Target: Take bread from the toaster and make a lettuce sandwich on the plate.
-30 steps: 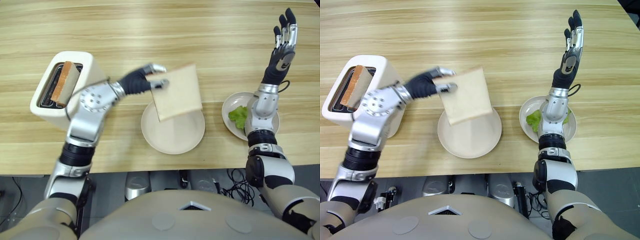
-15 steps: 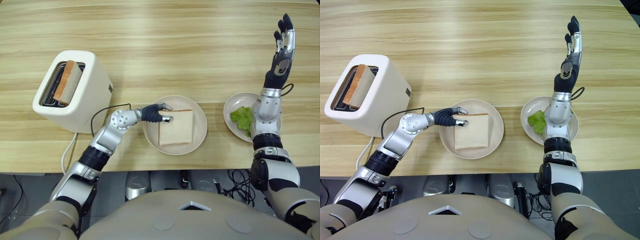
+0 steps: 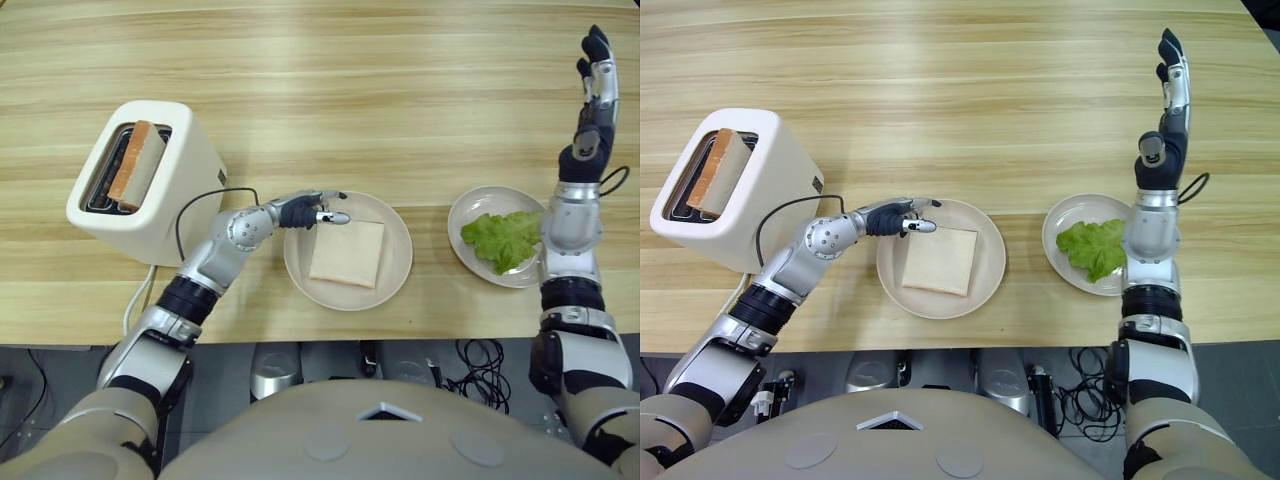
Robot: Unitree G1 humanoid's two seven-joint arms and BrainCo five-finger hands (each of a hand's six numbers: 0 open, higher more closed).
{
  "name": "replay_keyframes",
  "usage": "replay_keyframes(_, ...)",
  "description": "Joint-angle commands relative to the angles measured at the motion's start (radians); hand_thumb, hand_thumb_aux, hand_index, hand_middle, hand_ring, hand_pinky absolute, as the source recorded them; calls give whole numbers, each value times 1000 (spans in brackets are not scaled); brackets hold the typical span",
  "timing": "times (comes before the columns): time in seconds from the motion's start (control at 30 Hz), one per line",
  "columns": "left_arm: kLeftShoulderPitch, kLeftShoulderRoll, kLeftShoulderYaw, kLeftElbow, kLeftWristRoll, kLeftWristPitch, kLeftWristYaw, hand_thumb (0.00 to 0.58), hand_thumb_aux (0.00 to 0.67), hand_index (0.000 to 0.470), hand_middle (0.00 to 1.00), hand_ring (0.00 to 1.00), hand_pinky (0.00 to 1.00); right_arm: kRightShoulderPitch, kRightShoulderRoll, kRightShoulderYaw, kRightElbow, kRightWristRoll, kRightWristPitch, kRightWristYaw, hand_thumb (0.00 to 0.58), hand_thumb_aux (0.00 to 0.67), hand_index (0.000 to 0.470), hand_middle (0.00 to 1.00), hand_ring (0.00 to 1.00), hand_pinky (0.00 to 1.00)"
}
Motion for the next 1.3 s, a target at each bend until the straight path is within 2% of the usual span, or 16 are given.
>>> replay_keyframes(0.03, 22, 33, 37, -90, 7, 24, -21, 0, 0, 0, 0, 0, 0, 56, -52, -26, -26, -17, -13, 6, 0, 0, 0, 0, 0, 0)
replay_keyframes(0.17, 75, 54, 44, -205, 23, 43, -38, 0, 0, 0, 0, 0, 0, 140, -145, -32, -47, -289, -9, -139, 0, 0, 0, 0, 0, 0)
replay_keyframes(0.3, 132, 67, 41, -294, 51, 83, -64, 0, 0, 0, 0, 0, 0, 201, -238, 35, -24, -560, 55, -356, 0, 0, 0, 0, 0, 0)
replay_keyframes(0.37, 155, 67, 39, -313, 60, 91, -67, 0, 0, 0, 0, 0, 0, 223, -283, 97, -7, -691, 111, -479, 0, 0, 0, 0, 0, 0)
replay_keyframes(0.57, 195, 33, 93, -366, 37, 112, -18, 0, 0, 0, 0, 0, 0, 199, -392, 407, 89, -1063, 385, -819, 0, 0, 0, 0, 0, 0)
replay_keyframes(0.77, 225, -9, 136, -359, 13, 119, 32, 0, 0, 0, 0, 0, 0, 118, -400, 586, 273, -1111, 486, -945, 0, 0, 0, 0, 0, 0)
replay_keyframes(1.07, 237, -10, 124, -311, 36, 90, 66, 0, 0, 0, 0, 0, 0, 55, -393, 709, 396, -1061, 508, -1008, 0, 0, 0, 0, 0, 0)
replay_keyframes(1.1, 237, -10, 124, -309, 37, 88, 68, 0, 0, 0, 0, 0, 0, 52, -393, 719, 402, -1057, 509, -1012, 27, 16, 11, 0, 0, 0)
replay_keyframes(1.13, 236, -11, 124, -308, 37, 86, 69, 0, 0, 0, 0, 0, 0, 51, -393, 731, 409, -1053, 512, -1017, 216, 139, 96, 0, 0, 0)
replay_keyframes(1.2, 235, -12, 124, -306, 37, 83, 73, 0, 0, 0, 0, 0, 0, 46, -392, 753, 426, -1044, 513, -1020, 413, 310, 213, 0, 0, 0)
replay_keyframes(1.23, 232, -14, 124, -303, 37, 82, 74, 0, 0, 0, 0, 0, 0, 44, -390, 763, 431, -1040, 514, -1020, 443, 344, 236, 0, 0, 0)
replay_keyframes(1.3, 227, -16, 125, -296, 39, 78, 81, 0, 0, 0, 0, 0, 0, 41, -387, 781, 437, -1033, 517, -1021, 454, 357, 245, 0, 0, 0)
